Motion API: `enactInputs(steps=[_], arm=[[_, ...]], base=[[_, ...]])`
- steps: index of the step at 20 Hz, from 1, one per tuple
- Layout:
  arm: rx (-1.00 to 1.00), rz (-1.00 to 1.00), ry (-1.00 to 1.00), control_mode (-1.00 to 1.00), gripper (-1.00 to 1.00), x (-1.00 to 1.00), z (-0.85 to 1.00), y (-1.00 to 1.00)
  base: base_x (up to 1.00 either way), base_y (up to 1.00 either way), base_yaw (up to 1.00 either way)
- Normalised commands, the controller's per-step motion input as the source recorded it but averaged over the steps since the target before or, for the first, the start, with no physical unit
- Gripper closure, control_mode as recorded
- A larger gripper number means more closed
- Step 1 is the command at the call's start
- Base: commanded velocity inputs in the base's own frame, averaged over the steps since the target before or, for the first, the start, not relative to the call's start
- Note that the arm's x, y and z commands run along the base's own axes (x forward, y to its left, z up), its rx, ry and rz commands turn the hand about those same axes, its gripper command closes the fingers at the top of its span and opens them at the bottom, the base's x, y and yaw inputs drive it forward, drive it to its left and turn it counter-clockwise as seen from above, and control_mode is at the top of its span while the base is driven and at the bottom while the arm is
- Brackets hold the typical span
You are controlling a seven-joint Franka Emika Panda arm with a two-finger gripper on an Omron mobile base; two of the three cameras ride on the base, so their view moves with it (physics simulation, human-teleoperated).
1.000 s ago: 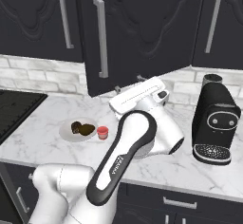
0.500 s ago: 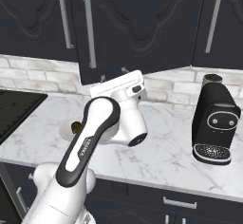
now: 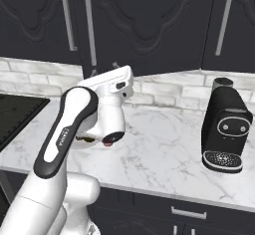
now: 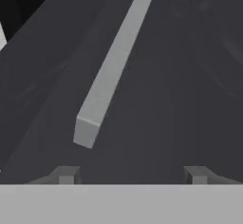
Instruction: Pick the avocado and bread from the counter and place them on the plate. Then pick the jam from the cabinet and place it next to the plate. Lastly close the cabinet door.
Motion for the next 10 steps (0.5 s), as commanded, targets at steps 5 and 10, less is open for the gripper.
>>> enactInputs(steps=[5, 10], arm=[[0.02, -0.13, 0.0, -1.0, -1.0, 0.38, 0.19, 0.66], [0.05, -0.12, 0.01, -1.0, -1.0, 0.64, 0.12, 0.52]], base=[[0.0, 0.0, 0.0], [0.0, 0.0, 0.0]])
